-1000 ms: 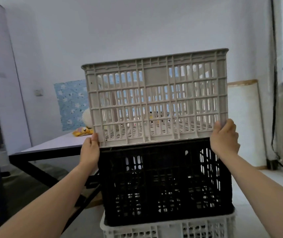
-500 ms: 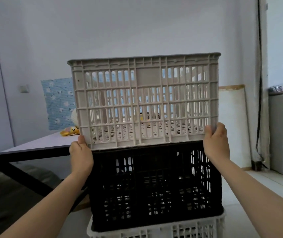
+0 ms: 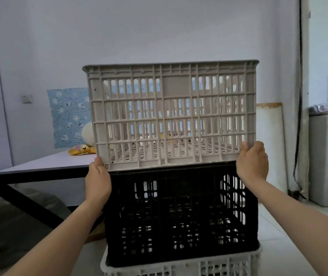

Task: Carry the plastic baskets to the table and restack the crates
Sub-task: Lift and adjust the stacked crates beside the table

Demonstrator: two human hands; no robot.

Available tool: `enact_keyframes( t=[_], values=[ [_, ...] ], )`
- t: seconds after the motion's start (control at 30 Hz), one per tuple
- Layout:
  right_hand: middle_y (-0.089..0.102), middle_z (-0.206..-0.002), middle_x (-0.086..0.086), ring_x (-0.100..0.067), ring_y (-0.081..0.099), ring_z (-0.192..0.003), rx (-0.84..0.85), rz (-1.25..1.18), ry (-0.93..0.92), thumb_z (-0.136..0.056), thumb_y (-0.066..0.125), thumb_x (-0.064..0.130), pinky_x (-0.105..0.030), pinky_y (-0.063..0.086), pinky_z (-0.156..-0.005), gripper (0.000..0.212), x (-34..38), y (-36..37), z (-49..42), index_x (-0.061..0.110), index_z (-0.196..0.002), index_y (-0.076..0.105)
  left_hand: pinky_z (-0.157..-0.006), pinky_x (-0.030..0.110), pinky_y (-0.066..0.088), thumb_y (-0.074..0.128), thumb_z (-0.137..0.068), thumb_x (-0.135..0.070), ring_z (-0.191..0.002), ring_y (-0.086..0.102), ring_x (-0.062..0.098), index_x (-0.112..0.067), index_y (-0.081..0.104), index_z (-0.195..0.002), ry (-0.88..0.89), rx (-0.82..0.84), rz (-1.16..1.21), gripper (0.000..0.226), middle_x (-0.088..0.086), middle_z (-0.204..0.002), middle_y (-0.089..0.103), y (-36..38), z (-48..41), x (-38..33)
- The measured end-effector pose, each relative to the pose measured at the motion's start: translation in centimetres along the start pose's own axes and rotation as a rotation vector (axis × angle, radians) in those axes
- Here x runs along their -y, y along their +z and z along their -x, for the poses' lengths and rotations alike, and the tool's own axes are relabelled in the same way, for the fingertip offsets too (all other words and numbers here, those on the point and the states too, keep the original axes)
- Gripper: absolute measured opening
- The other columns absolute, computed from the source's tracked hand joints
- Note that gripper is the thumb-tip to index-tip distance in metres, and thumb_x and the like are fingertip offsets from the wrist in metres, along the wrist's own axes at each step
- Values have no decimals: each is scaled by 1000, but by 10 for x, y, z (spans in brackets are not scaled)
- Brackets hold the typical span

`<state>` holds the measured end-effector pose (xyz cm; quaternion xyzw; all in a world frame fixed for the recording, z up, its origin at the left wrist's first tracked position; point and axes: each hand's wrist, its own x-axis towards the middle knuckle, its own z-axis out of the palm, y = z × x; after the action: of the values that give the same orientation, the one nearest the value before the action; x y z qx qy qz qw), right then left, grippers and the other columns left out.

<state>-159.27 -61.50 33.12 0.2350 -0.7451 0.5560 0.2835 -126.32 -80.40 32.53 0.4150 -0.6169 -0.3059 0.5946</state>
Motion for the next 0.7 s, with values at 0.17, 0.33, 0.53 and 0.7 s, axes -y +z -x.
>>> enact_keyframes(
  t=[0.17,0.33,0.53,0.7],
  values=[
    [54,-125,-23,-42,51,-111,-74,-90,9,-102,34,40,-49,44,-87,51,-1,5,-5,-2,-129,42,-87,27,26,15,-105,-38,-121,47,33,-6,46,-127,16,28,-18,49,18,-122,52,-2,2,0],
    [49,-127,-24,-38,48,-114,-112,-283,117,-100,42,35,-45,40,-95,45,-7,13,-3,-1,-127,43,-77,32,32,15,-105,-31,-88,49,27,-10,44,-107,100,77,-137,36,7,-97,51,-2,-1,7],
    [45,-130,-21,-34,43,-119,-175,-353,151,-100,42,32,-40,37,-97,42,-9,11,-4,-1,-126,42,-77,35,32,16,-104,-27,-89,47,25,-13,46,-103,162,93,-210,33,0,-101,48,2,-1,11],
    [46,-128,-19,-33,42,-118,-155,-344,147,-100,40,35,-39,40,-96,42,-7,9,-2,0,-124,42,-77,40,35,12,-102,-35,-91,49,31,-7,46,-108,136,87,-252,45,10,-107,53,1,-9,11]
  ],
)
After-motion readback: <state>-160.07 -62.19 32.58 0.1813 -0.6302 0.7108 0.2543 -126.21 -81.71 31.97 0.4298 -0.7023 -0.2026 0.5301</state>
